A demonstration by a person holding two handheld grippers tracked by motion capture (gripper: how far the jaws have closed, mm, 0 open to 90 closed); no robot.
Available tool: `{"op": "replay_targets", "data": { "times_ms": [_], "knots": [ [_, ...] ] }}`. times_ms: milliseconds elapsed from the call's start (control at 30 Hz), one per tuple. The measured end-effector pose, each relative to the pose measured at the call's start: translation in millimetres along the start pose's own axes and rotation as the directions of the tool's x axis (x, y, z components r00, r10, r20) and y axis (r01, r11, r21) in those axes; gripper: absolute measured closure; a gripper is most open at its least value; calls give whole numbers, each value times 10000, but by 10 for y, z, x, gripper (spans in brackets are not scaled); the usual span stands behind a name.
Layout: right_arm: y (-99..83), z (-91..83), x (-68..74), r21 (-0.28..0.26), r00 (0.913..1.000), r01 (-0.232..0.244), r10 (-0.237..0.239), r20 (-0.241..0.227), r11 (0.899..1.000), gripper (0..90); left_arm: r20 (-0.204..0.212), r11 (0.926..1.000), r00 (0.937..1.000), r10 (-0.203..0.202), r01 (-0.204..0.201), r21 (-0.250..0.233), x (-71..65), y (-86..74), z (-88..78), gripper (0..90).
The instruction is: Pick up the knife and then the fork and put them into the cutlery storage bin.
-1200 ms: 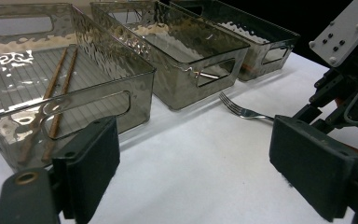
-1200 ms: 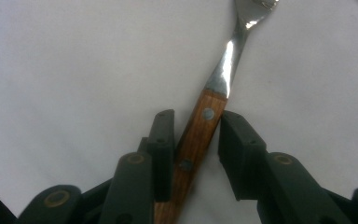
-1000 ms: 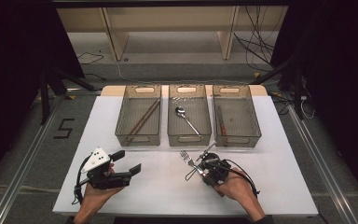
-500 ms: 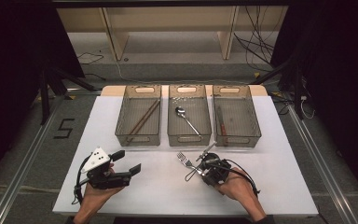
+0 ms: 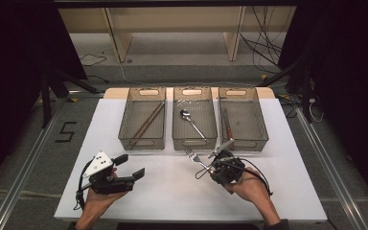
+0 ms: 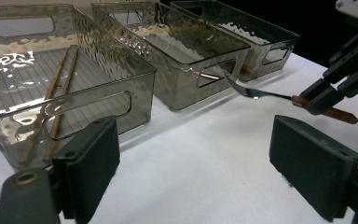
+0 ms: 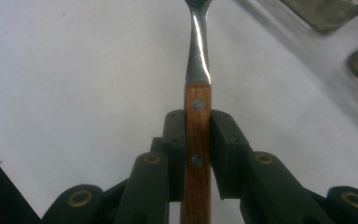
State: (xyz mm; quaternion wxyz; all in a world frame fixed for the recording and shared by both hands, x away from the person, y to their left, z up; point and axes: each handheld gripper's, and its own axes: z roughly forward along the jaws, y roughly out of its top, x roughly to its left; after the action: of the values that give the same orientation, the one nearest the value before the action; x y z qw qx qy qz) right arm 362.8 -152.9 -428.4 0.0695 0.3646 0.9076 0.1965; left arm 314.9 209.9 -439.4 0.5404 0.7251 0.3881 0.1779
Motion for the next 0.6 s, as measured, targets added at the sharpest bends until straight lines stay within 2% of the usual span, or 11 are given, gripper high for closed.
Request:
{"op": "replay_targets", "data": {
  "times_ms": [333, 600],
  "knots": [
    [-22, -196, -140, -754, 9994, -323, 328, 55, 9966, 775, -12, 10000, 10000, -18, 18, -31, 2, 0, -2, 158],
    [-25, -372, -291, -1366, 9974, -662, 693, 183, 9884, 775, -28, 10000, 10000, -27, 26, -43, 3, 0, -2, 158]
  ]
}}
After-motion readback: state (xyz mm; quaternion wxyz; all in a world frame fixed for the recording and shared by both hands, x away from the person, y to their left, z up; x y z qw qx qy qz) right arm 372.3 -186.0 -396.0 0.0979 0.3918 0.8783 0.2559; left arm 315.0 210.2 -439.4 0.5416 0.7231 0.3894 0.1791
